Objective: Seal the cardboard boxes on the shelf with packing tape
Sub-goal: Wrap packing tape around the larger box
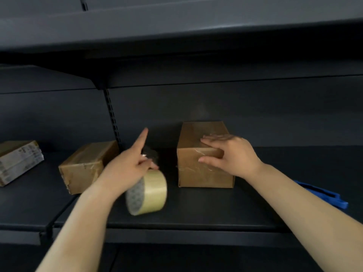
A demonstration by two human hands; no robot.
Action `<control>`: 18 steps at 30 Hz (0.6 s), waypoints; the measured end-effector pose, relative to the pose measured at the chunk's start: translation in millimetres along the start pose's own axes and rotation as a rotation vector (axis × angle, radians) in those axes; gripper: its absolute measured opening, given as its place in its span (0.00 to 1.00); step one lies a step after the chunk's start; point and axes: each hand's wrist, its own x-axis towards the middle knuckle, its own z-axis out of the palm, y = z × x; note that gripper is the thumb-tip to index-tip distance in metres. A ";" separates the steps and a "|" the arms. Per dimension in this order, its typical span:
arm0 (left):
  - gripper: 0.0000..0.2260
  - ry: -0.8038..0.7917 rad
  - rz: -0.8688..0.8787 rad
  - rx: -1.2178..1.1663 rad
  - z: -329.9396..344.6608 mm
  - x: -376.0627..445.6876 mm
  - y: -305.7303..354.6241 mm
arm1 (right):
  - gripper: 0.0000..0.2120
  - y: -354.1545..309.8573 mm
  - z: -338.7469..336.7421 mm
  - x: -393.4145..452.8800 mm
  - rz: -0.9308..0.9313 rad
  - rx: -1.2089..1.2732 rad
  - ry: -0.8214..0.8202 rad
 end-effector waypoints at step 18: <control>0.13 -0.159 -0.064 0.425 64.9 82.5 -0.7 | 0.39 -18.8 -29.2 -25.8 -0.024 -0.154 -0.126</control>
